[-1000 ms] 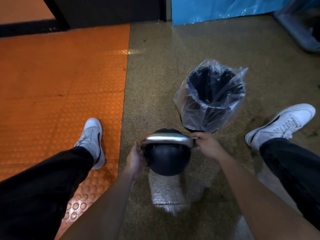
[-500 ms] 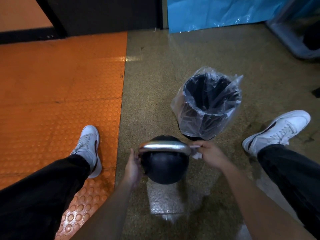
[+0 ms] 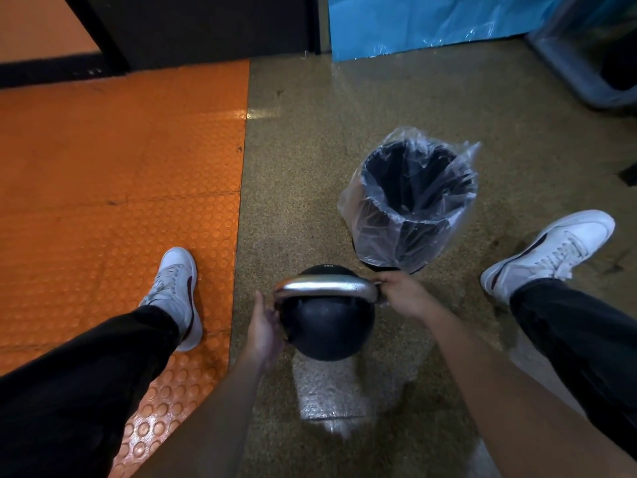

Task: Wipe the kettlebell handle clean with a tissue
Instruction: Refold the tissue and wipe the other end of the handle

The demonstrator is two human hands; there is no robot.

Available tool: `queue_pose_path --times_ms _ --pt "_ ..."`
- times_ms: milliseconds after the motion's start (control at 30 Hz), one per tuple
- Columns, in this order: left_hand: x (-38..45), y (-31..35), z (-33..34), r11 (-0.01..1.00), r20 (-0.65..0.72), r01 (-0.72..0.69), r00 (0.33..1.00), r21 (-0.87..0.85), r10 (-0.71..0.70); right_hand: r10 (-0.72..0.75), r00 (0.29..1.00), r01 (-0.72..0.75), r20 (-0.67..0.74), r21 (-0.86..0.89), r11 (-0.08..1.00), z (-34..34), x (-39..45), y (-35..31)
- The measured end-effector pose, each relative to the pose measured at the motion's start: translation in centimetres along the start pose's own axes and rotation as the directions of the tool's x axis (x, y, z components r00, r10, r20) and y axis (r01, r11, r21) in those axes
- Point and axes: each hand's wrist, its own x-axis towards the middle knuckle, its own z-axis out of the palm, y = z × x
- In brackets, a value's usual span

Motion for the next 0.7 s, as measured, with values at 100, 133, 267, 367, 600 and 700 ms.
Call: queue_pose_path --times_ms 100,133,267,367,600,700 --pt "0.0 0.0 0.0 1.000 0.019 0.006 1.000 -0.011 -0.006 -0.041 0.999 0.041 -0.002 0.046 0.998 -1.7 -0.6 -1.7" --pt "0.2 0.0 0.0 1.000 0.017 0.000 1.000 -0.005 0.000 -0.046 0.999 0.047 -0.008 0.074 0.996 -2.2 -0.7 -1.2" --pt "0.4 -0.5 -0.2 1.000 0.004 -0.019 1.000 0.007 0.018 0.048 0.998 -0.047 -0.029 0.038 0.998 -1.1 -1.1 1.7" --pt "0.3 -0.3 -0.4 1.000 0.019 -0.019 1.000 0.005 0.019 0.039 0.999 -0.038 -0.031 0.022 0.999 0.0 -0.2 0.7" --pt "0.3 -0.5 -0.4 1.000 0.027 -0.015 1.000 -0.002 0.015 0.032 0.996 -0.021 -0.087 0.124 0.992 -0.4 -2.1 1.8" --pt "0.0 -0.3 -0.3 1.000 0.014 -0.016 1.000 0.002 0.016 0.010 0.997 -0.007 -0.078 0.041 0.999 0.8 -1.2 1.4"
